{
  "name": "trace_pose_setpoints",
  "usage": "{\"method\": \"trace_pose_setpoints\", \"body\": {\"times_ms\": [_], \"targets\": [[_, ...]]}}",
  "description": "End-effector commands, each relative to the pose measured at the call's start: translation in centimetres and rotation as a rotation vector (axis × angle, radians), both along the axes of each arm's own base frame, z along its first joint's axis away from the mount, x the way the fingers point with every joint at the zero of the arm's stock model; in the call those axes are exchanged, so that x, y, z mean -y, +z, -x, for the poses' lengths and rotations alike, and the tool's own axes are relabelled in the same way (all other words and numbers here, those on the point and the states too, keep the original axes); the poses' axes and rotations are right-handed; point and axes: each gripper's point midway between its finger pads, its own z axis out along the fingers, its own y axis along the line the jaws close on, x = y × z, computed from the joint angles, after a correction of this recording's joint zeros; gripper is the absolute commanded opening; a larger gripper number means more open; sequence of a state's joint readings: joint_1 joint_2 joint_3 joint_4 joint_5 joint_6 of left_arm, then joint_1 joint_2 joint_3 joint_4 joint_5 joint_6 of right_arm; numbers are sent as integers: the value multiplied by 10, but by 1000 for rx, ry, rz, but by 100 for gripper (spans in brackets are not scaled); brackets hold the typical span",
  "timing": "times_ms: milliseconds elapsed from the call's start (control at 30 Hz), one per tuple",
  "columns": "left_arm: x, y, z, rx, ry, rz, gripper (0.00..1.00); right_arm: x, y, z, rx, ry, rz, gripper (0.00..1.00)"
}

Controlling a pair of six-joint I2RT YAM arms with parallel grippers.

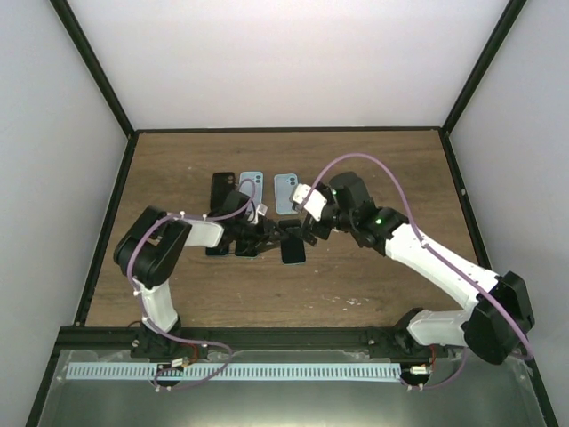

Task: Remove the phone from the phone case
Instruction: Place the phone at the center of the board, then reset both arms

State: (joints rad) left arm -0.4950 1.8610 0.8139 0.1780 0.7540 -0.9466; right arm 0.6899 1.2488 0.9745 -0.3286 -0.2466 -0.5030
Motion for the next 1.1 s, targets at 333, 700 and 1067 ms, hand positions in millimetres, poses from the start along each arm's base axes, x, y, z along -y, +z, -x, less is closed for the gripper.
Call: {"method": "trace_pose_setpoints", "body": {"times_ms": [333, 700, 1067], "targets": [[-41, 83, -21, 302, -3, -73, 100, 44, 61, -66, -64, -188, -274, 100], [-180, 181, -85, 704, 276, -220, 100, 143, 65, -125, -135, -472, -546, 100], [-313, 195, -93, 975, 517, -639, 100, 209, 7, -125, -80, -675, -560, 100]]}}
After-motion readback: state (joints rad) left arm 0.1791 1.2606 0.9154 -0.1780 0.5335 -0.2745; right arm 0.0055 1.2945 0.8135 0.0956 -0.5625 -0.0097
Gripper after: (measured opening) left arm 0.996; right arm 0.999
